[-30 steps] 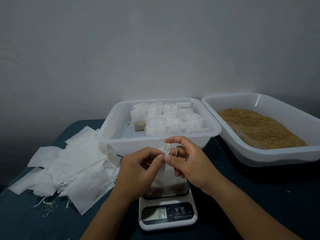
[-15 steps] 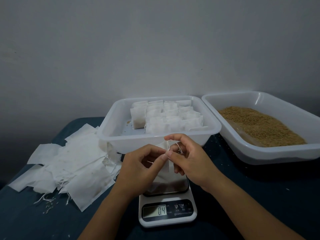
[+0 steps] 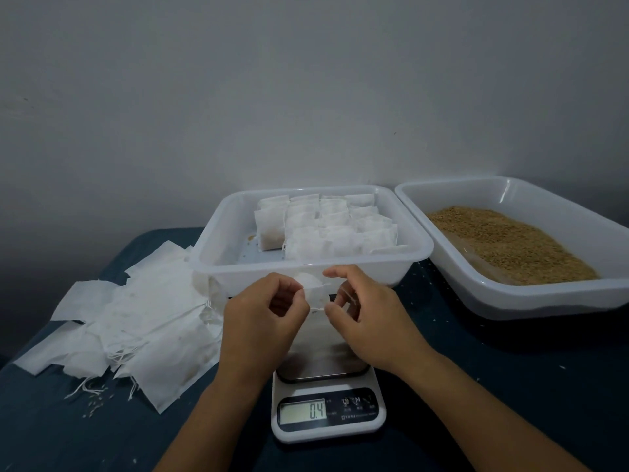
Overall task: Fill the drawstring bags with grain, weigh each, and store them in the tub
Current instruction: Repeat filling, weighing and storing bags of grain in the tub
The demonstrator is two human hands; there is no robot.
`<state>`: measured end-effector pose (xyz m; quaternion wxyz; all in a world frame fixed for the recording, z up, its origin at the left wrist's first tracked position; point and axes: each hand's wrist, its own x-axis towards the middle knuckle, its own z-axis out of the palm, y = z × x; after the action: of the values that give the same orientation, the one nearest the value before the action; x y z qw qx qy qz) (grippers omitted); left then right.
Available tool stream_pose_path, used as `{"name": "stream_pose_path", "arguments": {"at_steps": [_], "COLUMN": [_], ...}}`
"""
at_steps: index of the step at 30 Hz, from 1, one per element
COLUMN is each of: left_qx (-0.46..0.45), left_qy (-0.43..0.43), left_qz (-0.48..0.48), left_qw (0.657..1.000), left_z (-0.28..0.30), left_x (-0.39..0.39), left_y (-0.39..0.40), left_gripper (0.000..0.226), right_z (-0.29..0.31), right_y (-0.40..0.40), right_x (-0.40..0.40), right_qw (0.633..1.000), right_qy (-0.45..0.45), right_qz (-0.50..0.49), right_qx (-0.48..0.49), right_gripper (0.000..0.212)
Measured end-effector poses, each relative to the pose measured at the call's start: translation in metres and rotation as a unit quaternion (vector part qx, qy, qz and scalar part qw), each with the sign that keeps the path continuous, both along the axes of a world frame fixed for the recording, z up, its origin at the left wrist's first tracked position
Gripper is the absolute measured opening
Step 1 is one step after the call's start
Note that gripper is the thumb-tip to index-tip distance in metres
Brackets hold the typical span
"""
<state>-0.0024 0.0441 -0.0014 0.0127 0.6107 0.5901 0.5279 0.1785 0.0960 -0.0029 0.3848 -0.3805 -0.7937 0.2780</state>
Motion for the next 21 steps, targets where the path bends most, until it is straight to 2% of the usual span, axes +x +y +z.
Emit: {"name": "stream_pose_path", "arguments": {"at_steps": [3, 6, 8, 10, 12, 16, 18, 21], "left_qx": [0.018, 0.020, 0.011, -0.003, -0.021, -0.035, -0.049, -0.156], "left_qy": [0.012, 0.003, -0.018, -0.036, -0.044, -0.091, -0.133, -0.152], "left_qz": [0.012, 0.007, -0.010, -0.034, -0.064, -0.103, -0.136, -0.231], "left_qw": [1.000, 1.000, 1.000, 0.999, 0.997, 0.990, 0.980, 0.948], "left_z": [0.002, 0.002, 0.000, -0.001, -0.001, 0.000, 0.003, 0.005], "left_x": [0.000, 0.001, 0.002, 0.002, 0.002, 0.003, 0.003, -0.004], "left_y": [-0.001, -0.001, -0.001, -0.001, -0.001, 0.000, -0.001, -0.005], "left_gripper": [0.006, 0.008, 0.009, 0.011, 0.014, 0.019, 0.007, 0.041], "right_z": [0.005, 0.009, 0.009, 0.007, 0.005, 0.009, 0.011, 0.013], "right_y": [-0.002, -0.003, -0.004, -0.002, 0.000, 0.003, 0.003, 0.005], "right_x": [0.002, 0.004, 0.006, 0.007, 0.008, 0.012, 0.015, 0.017], "right_qw": [0.987, 0.962, 0.960, 0.963, 0.963, 0.962, 0.967, 0.976], "right_qy": [-0.009, -0.012, -0.065, -0.140, -0.179, -0.173, -0.161, -0.126], "right_qz": [-0.020, 0.032, 0.061, 0.057, 0.053, 0.079, 0.092, 0.121], "right_qx": [0.157, 0.272, 0.265, 0.224, 0.193, 0.196, 0.177, 0.132], "right_gripper": [0.034, 0.021, 0.025, 0.030, 0.028, 0.015, 0.013, 0.014]}}
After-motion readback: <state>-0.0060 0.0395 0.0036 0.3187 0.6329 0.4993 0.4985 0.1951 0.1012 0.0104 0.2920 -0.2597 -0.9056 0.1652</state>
